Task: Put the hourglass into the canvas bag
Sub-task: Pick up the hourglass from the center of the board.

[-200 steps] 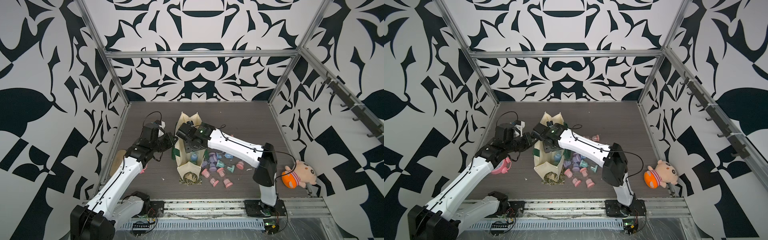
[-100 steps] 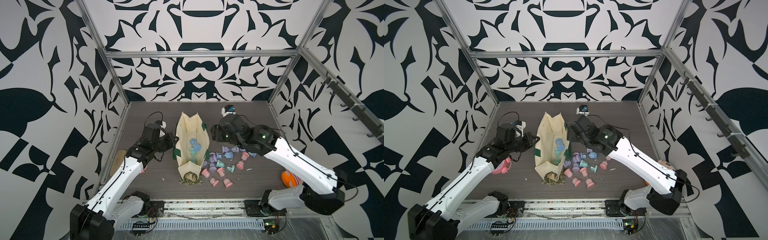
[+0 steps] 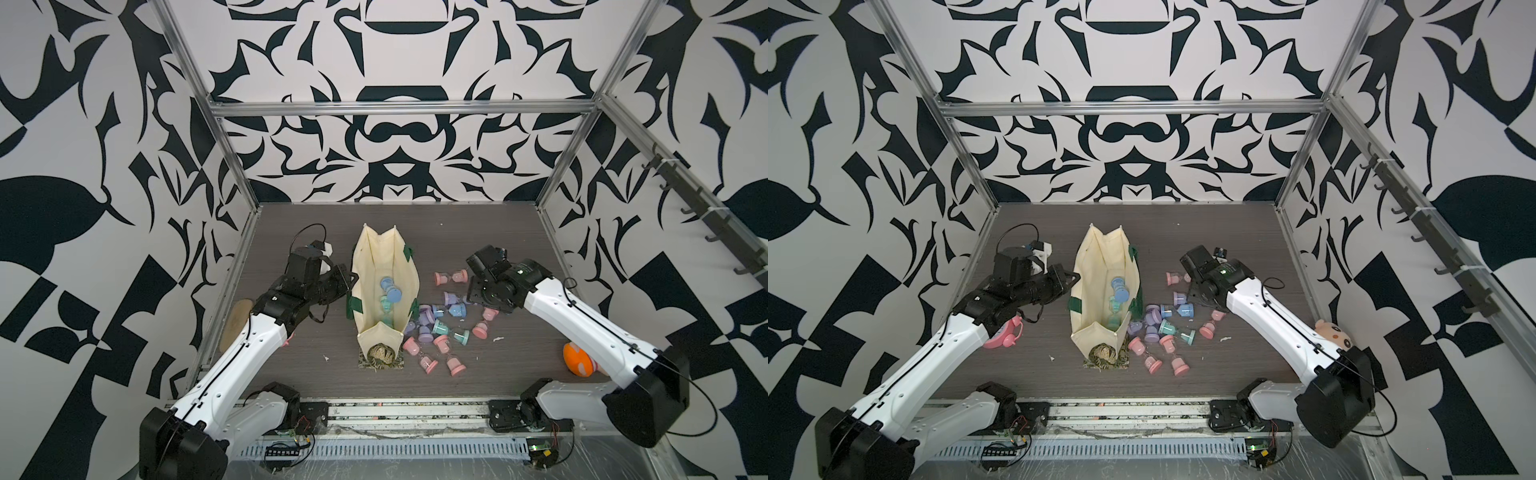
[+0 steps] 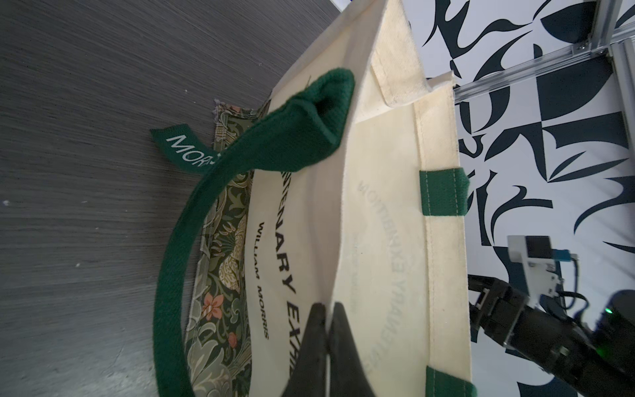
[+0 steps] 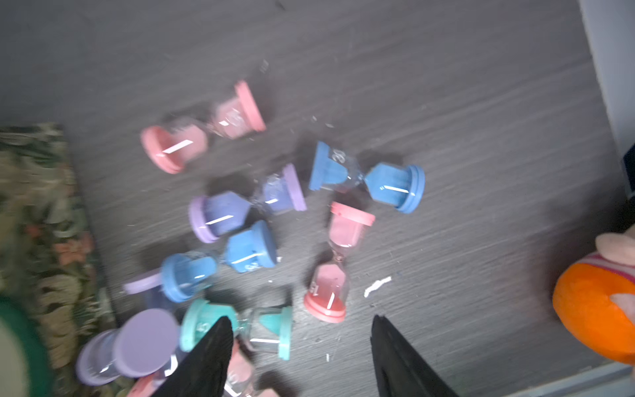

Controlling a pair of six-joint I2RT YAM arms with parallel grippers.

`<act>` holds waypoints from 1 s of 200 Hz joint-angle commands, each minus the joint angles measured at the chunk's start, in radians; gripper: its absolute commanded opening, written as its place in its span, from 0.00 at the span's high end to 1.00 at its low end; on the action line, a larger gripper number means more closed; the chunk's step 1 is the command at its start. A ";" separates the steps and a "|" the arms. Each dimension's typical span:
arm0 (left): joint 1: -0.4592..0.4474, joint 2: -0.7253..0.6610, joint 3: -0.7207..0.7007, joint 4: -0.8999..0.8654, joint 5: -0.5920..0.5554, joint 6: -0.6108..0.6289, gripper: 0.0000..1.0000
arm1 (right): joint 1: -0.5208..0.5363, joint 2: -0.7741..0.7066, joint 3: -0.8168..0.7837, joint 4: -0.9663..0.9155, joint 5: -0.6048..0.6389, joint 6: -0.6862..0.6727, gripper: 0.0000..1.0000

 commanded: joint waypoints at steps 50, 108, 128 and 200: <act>-0.007 -0.006 -0.044 -0.010 0.000 -0.003 1.00 | -0.133 0.070 -0.066 0.055 -0.033 -0.127 0.31; -0.007 -0.003 -0.053 0.003 0.004 -0.013 1.00 | -0.143 0.079 -0.168 0.122 -0.140 -0.078 0.34; -0.008 -0.001 -0.054 0.005 0.008 -0.014 1.00 | -0.141 0.068 -0.211 0.143 -0.167 -0.065 0.35; -0.007 -0.007 -0.062 0.006 0.008 -0.015 1.00 | 0.054 -0.121 -0.228 0.073 -0.135 -0.037 0.36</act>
